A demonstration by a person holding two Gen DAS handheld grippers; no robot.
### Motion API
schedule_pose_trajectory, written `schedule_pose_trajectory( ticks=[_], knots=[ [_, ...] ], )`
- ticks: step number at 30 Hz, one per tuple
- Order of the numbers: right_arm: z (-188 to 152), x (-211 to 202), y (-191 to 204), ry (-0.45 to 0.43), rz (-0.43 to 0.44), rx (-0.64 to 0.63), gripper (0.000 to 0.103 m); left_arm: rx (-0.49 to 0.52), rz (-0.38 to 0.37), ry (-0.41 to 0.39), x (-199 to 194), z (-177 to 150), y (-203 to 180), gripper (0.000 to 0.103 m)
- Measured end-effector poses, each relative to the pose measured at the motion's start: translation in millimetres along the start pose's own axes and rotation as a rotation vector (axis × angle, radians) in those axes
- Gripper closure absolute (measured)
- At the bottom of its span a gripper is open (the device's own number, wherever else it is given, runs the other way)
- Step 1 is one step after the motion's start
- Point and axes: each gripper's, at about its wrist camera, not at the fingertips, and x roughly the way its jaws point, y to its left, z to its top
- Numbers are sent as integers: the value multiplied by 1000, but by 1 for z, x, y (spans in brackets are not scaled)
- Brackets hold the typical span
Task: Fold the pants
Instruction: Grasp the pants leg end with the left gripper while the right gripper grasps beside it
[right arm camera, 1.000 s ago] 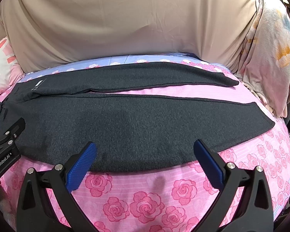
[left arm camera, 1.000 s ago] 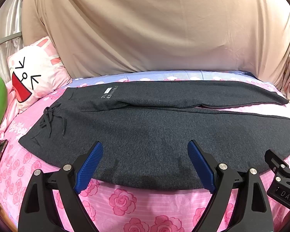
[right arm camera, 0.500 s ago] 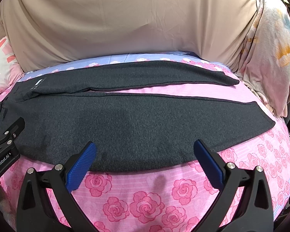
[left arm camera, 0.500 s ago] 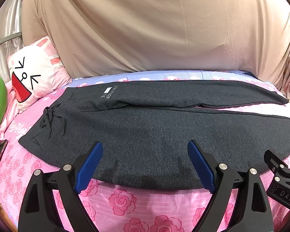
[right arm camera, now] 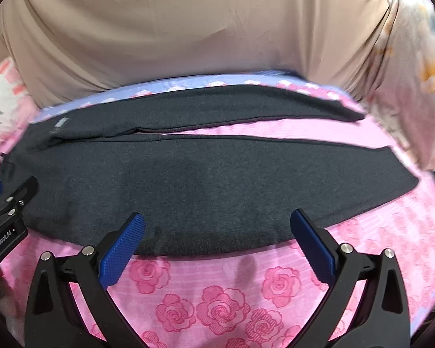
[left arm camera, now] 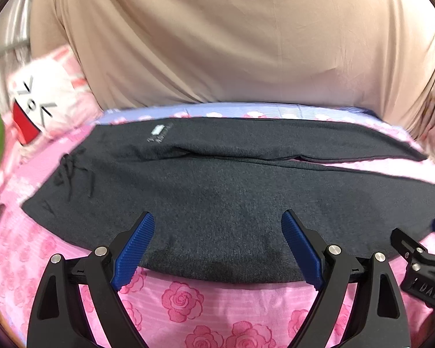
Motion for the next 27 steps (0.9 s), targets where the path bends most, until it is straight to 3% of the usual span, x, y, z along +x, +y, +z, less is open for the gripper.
schedule_pose_trajectory(
  ticks=[1, 2, 5, 7, 11, 13, 16, 21, 24, 27],
  knots=[
    [7, -1, -10, -9, 20, -1, 5, -25, -40, 18, 0, 7, 13, 16],
    [21, -2, -28, -34, -13, -19, 5, -42, -45, 22, 0, 18, 29, 16],
    [59, 12, -76, -70, -129, -42, 5, -100, -1, 4, 6, 51, 78, 16],
    [86, 34, -116, -46, -205, -13, 5, -152, 20, 3, 22, 80, 119, 16],
    [134, 77, -208, -4, -198, 154, 5, -208, 167, 70, 80, 131, 188, 16],
    [152, 99, -238, 30, -163, 217, 5, -224, 175, 124, 115, 151, 217, 16],
    [174, 134, -267, 68, -152, 281, 5, -267, 211, 227, 173, 168, 255, 16],
    [197, 186, -290, 141, -215, 312, 5, -369, 249, 349, 245, 170, 296, 16],
    [206, 216, -293, 203, -262, 293, 5, -432, 212, 406, 270, 165, 307, 16],
    [206, 240, -291, 246, -272, 282, 6, -403, 254, 401, 279, 169, 301, 16]
  ],
)
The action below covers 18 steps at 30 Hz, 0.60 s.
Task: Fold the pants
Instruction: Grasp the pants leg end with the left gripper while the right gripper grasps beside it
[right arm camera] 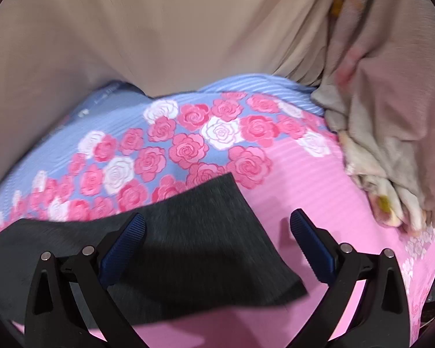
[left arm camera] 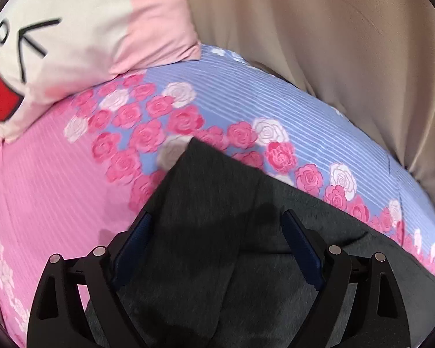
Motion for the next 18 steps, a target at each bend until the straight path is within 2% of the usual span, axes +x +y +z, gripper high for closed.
schedule_pose_trajectory(
  ticks=[1, 2, 3, 4, 5, 8, 12, 16, 18],
  knots=[
    [1, 3, 3, -3, 11, -11, 15, 18, 14, -1, 1, 0, -5, 20],
    [0, 0, 7, -26, 32, -22, 35, 35, 38, -8, 1, 2, -9, 38],
    [0, -4, 12, -42, 72, -48, 46, 54, 77, -19, 0, 2, -13, 60],
    [-1, -7, 15, -44, 99, -57, 80, 74, 97, -19, -1, 2, -17, 68],
    [-1, -10, 17, -43, 117, -52, 96, 77, 73, -14, -3, 4, -16, 80],
    [-2, -31, 19, -107, 107, -62, 96, 58, 12, -30, -21, 1, -10, 85],
    [-9, -93, 8, -241, 180, -44, 96, 16, -121, -98, -71, -7, 11, 89],
    [-25, -152, 0, -318, 244, -71, 96, 42, -227, -172, -139, -34, 35, 89],
    [-43, -175, -10, -341, 264, -90, 96, 62, -253, -195, -163, -53, 42, 89]
  ],
)
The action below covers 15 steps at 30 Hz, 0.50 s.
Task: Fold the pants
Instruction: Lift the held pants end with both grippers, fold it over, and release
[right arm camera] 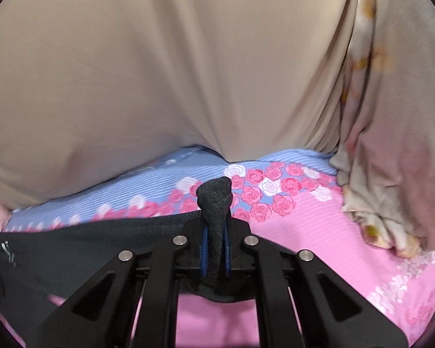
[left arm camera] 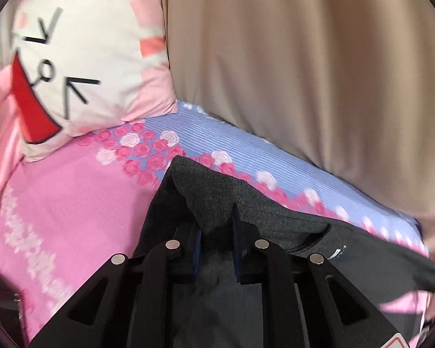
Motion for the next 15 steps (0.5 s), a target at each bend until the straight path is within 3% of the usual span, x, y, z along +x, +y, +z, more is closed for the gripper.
schedule_pose_trajectory(
  ticks=[5, 7, 10, 12, 14, 15],
  knots=[
    [-53, -55, -20, 20, 20, -9, 96, 68, -9, 5, -64, -62, 23, 88],
    [-84, -61, -34, 70, 15, -2, 96, 80, -9, 48, -71, -100, 33, 86],
    [-125, -64, -54, 146, 1, 18, 93, 45, -48, 115, -69, -139, 56, 75],
    [-145, -73, -62, 161, -16, 40, 84, -24, -71, 129, -69, -154, 71, 52],
    [-157, -87, -62, 149, -38, 57, 59, -136, -144, 100, -81, -166, 85, 40],
    [-160, -96, -62, 128, -37, 72, 54, -171, -172, 96, -85, -168, 87, 33]
  ],
)
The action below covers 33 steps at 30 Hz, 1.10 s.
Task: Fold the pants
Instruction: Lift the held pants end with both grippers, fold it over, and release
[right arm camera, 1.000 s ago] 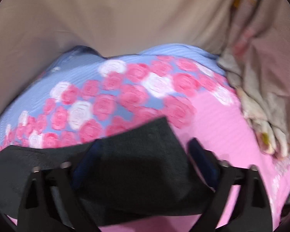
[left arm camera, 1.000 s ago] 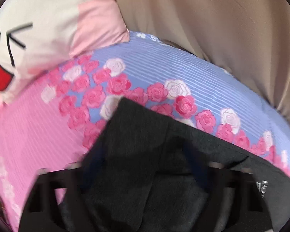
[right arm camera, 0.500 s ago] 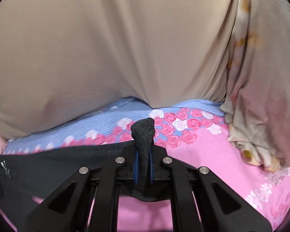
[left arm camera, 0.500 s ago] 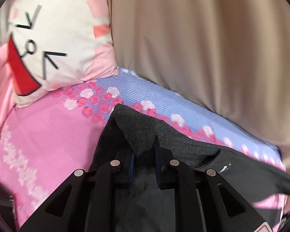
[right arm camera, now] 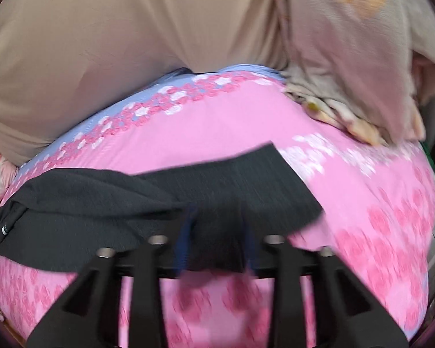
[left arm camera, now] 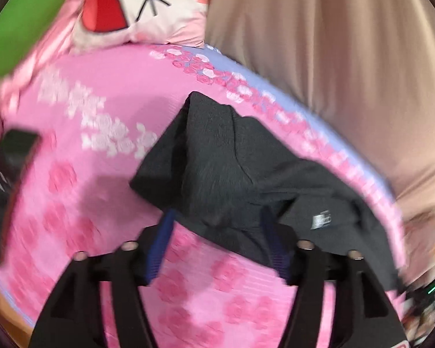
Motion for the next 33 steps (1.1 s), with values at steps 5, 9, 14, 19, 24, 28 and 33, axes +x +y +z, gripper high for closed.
schedule_pose_trajectory(
  ticks=[5, 9, 14, 19, 24, 28, 33],
  knots=[
    [-13, -34, 11, -54, 119, 75, 39, -227, -171, 59, 17, 16, 1, 27],
    [-26, -39, 24, -28, 235, 116, 39, -350, -195, 87, 41, 32, 7, 27],
    [-36, -30, 36, 31, 317, 173, 38, -408, -217, 116, 48, 45, 14, 78],
    [-30, -6, 43, 100, 357, 244, 38, -387, -181, 140, 41, 50, 19, 91],
    [-8, 32, 31, 161, 365, 389, 38, -390, -186, 145, 40, 52, 22, 92],
    [11, 65, 21, 206, 291, 438, 79, -348, -169, 144, 37, 65, 13, 93],
    [57, -1, 36, -35, 336, 310, 103, -240, -137, 95, 3, 94, -6, 93]
  ],
)
